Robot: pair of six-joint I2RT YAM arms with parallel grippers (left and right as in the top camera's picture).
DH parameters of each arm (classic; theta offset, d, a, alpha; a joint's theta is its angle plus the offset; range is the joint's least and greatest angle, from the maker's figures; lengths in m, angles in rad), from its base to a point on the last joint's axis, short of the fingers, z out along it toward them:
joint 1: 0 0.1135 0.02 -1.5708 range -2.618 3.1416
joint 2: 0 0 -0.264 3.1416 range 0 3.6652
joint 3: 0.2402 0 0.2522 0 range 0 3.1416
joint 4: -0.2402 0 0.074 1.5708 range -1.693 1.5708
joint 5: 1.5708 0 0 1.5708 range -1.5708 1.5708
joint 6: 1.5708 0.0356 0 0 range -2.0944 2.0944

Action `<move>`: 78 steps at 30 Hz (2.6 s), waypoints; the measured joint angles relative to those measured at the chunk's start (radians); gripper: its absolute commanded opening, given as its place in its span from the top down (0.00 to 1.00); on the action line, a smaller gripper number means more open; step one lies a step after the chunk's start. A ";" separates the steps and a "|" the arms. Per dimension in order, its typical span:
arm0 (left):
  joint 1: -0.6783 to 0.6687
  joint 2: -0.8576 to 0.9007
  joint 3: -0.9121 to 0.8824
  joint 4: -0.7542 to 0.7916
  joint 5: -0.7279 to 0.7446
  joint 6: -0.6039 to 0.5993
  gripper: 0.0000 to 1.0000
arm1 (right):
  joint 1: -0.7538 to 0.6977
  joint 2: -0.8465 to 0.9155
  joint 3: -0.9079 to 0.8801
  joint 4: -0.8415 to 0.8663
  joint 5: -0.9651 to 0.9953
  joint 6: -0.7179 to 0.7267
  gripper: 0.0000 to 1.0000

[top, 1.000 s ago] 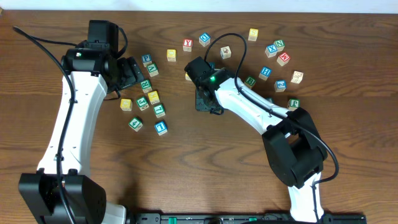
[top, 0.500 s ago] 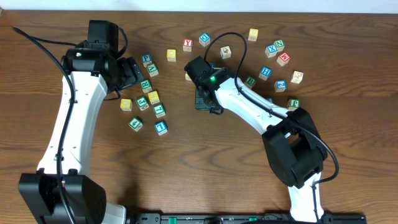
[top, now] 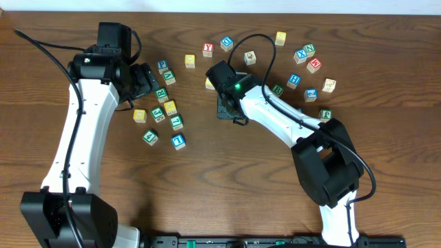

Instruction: Spell out AI2

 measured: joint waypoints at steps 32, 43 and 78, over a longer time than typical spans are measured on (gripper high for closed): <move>0.000 0.000 0.000 0.000 0.000 0.000 0.02 | -0.019 0.000 -0.024 0.108 -0.005 -0.066 0.95; 0.000 0.000 0.000 0.000 0.000 0.000 0.02 | -0.020 0.000 -0.026 0.129 -0.024 -0.120 0.97; 0.000 0.000 0.000 0.000 0.000 0.000 0.02 | -0.079 -0.035 -0.028 -0.031 0.040 -0.023 0.99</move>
